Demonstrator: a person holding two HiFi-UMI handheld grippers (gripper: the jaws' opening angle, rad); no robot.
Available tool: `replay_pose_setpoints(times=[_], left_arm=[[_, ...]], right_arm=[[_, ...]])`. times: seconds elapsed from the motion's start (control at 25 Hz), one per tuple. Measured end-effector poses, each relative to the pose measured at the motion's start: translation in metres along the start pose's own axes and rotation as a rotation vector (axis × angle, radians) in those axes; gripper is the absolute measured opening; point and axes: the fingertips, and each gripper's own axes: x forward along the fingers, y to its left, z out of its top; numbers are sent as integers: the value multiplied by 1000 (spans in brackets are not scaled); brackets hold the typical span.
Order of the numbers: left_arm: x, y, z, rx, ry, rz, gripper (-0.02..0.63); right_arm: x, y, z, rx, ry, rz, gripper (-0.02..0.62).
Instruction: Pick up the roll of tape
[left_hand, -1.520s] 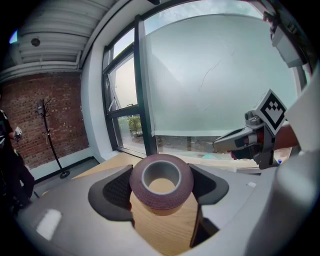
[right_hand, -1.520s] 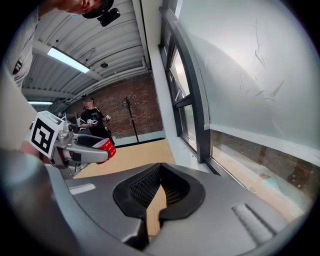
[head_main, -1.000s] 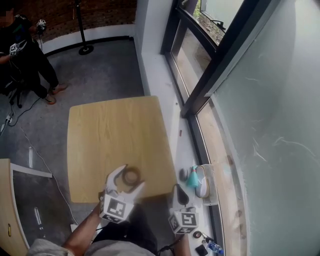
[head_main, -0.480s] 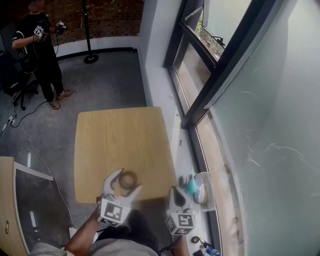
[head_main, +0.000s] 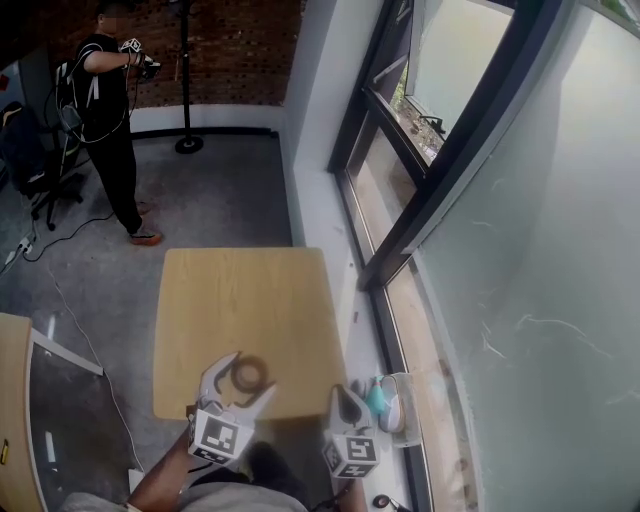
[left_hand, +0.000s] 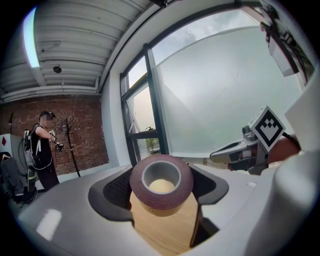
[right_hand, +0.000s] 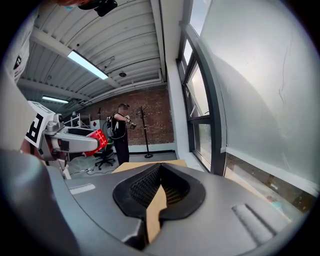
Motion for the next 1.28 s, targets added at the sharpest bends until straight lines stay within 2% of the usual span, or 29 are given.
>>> replay_pose_setpoints(times=[0.36,0.8,1.28], left_arm=[[-21,9,19,-25,-50,25,341],[-41,17,34,-11,-92,50,341],[-57,27,41,-3,-120,84,341]], right_arm=[[-4,15,17,-12,-30,20,14],[-13,27,36,-31,-74,27,14],[-15,29,37,-50,-87,23,14]])
